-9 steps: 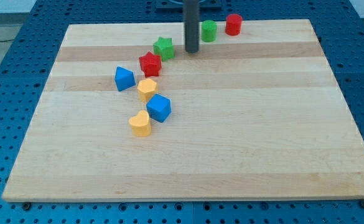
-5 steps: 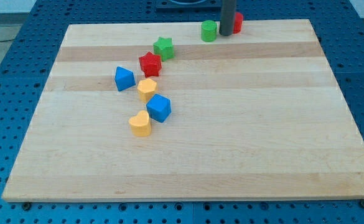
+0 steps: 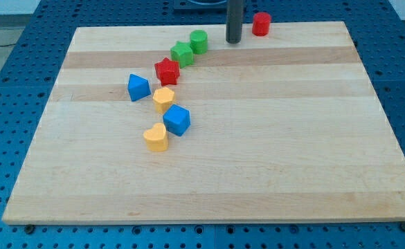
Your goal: Push green circle diagonally above green star
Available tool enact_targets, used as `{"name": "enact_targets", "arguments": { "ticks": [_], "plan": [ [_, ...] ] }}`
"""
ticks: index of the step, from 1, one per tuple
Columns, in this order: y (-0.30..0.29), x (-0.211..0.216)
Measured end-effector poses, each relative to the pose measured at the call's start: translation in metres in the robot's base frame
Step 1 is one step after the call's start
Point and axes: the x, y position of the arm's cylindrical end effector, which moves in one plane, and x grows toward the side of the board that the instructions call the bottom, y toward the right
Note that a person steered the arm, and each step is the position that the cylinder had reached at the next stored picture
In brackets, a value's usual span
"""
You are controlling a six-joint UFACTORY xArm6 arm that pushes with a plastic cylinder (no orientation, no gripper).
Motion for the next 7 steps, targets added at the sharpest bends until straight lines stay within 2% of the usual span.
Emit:
{"name": "enact_targets", "arguments": {
  "ticks": [1, 2, 7],
  "plan": [
    [-0.024, 0.015],
    [-0.040, 0.011],
    [-0.084, -0.026]
  ]
}}
